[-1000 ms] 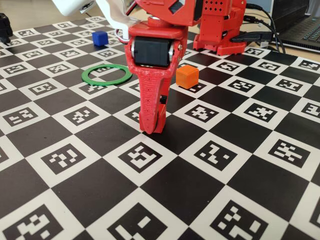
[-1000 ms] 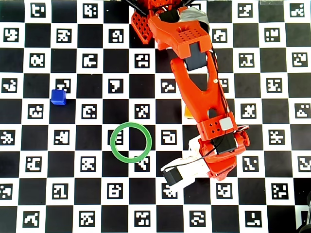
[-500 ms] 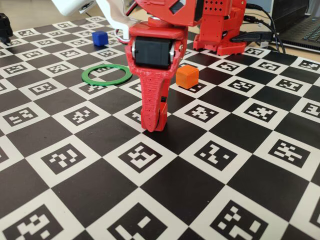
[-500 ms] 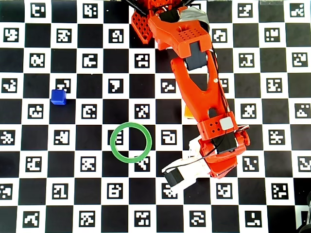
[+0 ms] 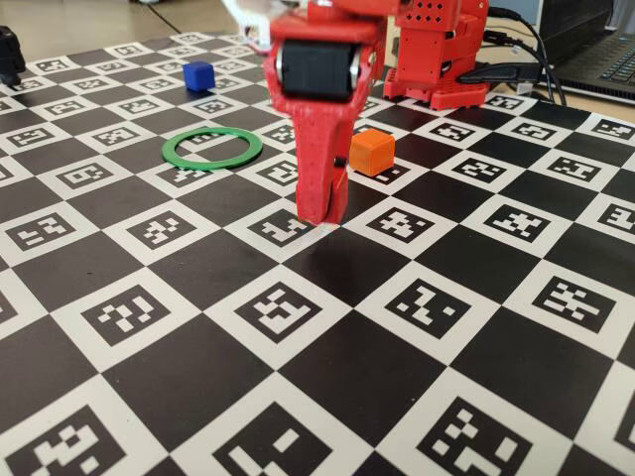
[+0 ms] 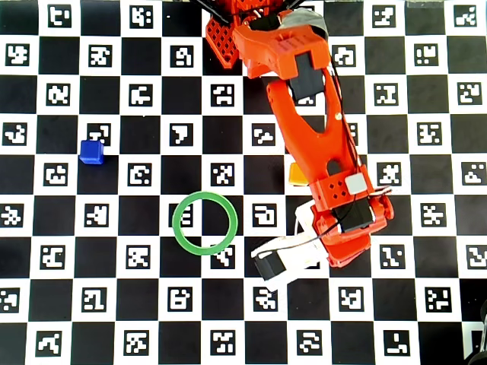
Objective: Grab the red cube then put it in the green circle then put the blue cube on top and finally the orange cube on top
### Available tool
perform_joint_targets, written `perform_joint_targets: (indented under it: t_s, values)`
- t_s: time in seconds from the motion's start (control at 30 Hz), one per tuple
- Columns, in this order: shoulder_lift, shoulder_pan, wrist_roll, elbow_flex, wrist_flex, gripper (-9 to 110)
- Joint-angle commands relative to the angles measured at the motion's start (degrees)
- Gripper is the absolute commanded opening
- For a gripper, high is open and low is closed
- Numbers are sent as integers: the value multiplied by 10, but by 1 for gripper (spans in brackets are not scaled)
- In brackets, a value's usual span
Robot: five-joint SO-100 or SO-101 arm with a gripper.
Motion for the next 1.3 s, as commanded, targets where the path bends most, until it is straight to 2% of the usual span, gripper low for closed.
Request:
perform_joint_targets:
  t_s: [0.0,0.43,0.7,0.93,1.27]
  values:
    - [134,25,5,11,17,11]
    - [250,175,-19,30,105,10]
    - [290,273,-49,74,119,10]
    - [323,316,-72,143,85,10]
    - [337,323,-70,245,-3,10]
